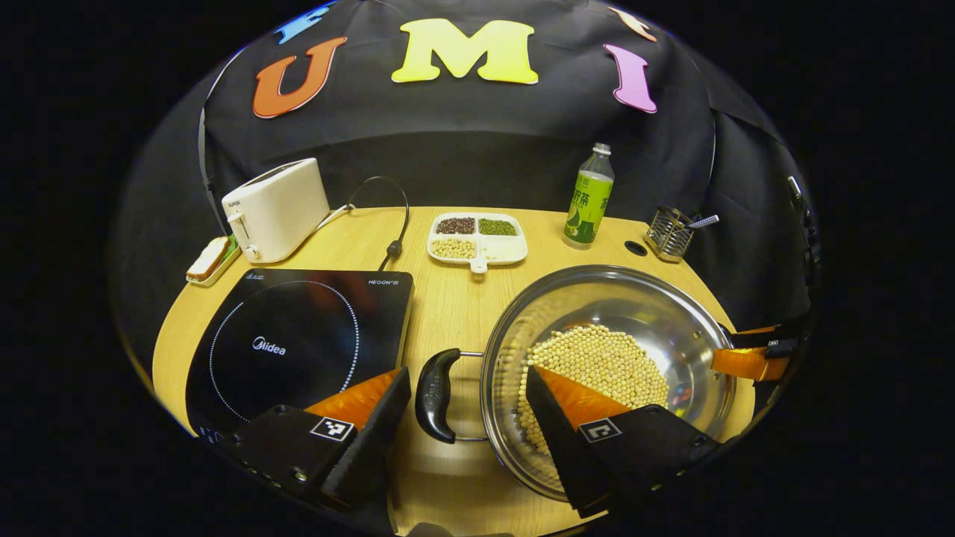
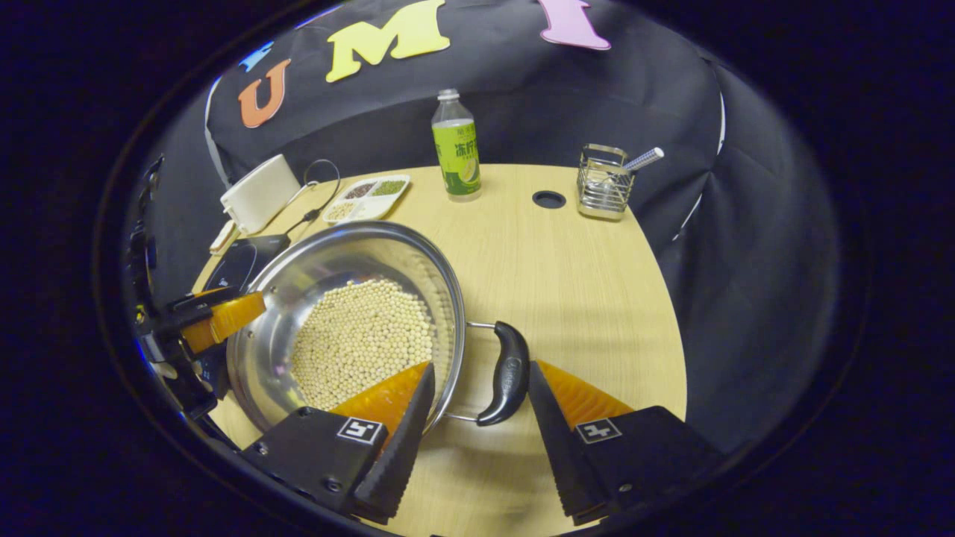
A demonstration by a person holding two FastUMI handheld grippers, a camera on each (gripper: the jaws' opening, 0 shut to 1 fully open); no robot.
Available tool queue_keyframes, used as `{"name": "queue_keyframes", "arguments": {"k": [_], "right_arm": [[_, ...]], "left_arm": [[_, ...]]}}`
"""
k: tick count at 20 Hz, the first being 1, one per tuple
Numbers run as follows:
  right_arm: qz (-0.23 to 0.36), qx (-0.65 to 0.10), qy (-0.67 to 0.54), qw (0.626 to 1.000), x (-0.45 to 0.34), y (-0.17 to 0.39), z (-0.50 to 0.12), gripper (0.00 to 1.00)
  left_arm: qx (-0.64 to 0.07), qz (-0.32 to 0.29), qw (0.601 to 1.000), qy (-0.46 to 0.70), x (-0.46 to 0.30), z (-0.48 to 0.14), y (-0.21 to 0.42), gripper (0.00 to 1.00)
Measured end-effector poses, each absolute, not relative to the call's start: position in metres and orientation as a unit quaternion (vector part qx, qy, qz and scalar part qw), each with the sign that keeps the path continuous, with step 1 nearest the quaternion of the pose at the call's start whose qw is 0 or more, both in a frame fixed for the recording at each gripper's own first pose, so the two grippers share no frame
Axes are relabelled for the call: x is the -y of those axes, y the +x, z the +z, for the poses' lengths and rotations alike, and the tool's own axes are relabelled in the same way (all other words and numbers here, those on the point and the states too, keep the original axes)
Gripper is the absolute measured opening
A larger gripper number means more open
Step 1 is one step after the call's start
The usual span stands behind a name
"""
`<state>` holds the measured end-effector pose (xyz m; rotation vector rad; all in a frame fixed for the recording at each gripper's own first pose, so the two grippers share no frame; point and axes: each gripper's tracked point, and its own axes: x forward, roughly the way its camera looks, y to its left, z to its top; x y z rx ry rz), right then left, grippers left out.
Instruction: First push the handle of the pot to place it horizontally, then grasp the pot with both hands and set it on the induction cooktop.
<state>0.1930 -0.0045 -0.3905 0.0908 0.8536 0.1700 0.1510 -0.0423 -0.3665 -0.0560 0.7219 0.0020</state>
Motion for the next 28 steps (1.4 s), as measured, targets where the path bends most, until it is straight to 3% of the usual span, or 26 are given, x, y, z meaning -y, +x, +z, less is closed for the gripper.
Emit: {"name": "queue_keyframes", "arguments": {"k": [2, 7, 8, 9, 10, 11, 12, 19, 20, 21, 22, 23, 28], "right_arm": [[0.078, -0.421, 0.046, 0.902, 0.005, 0.194, -0.392, 0.73], [0.062, -0.442, 0.044, 0.894, 0.007, 0.197, -0.393, 0.67], [0.057, -0.444, 0.045, 0.893, 0.007, 0.198, -0.392, 0.66], [0.054, -0.445, 0.044, 0.893, 0.006, 0.197, -0.393, 0.65], [0.054, -0.448, 0.04, 0.892, 0.006, 0.197, -0.392, 0.65], [0.056, -0.448, 0.037, 0.891, 0.006, 0.198, -0.393, 0.65], [0.059, -0.449, 0.036, 0.891, 0.007, 0.198, -0.393, 0.65], [0.074, -0.449, 0.042, 0.89, 0.009, 0.198, -0.395, 0.65], [0.077, -0.449, 0.042, 0.889, 0.009, 0.198, -0.395, 0.65], [0.078, -0.45, 0.043, 0.889, 0.01, 0.198, -0.396, 0.65], [0.08, -0.448, 0.042, 0.889, 0.01, 0.198, -0.395, 0.65], [0.081, -0.448, 0.041, 0.889, 0.01, 0.199, -0.396, 0.65], [0.082, -0.45, 0.033, 0.889, 0.009, 0.198, -0.392, 0.64]], "left_arm": [[-0.363, -0.004, 0.931, -0.033, 0.048, -0.373, 0.156, 0.93], [-0.411, 0.007, 0.91, -0.043, 0.042, -0.399, 0.149, 0.8], [-0.414, 0.01, 0.909, -0.049, 0.042, -0.399, 0.147, 0.87], [-0.413, 0.011, 0.909, -0.049, 0.041, -0.399, 0.15, 0.7], [-0.413, 0.011, 0.91, -0.042, 0.04, -0.398, 0.15, 0.7], [-0.41, 0.016, 0.911, -0.034, 0.04, -0.396, 0.151, 0.81], [-0.41, 0.019, 0.912, -0.029, 0.04, -0.396, 0.15, 0.7], [-0.399, 0.023, 0.917, -0.006, 0.041, -0.389, 0.153, 0.67], [-0.4, 0.024, 0.916, -0.003, 0.042, -0.387, 0.152, 0.56], [-0.397, 0.025, 0.918, 0.0, 0.042, -0.385, 0.151, 0.77], [-0.396, 0.024, 0.918, 0.002, 0.042, -0.384, 0.152, 0.77], [-0.397, 0.025, 0.917, -0.001, 0.042, -0.384, 0.15, 0.65], [-0.398, 0.027, 0.917, -0.015, 0.042, -0.381, 0.145, 0.63]]}}
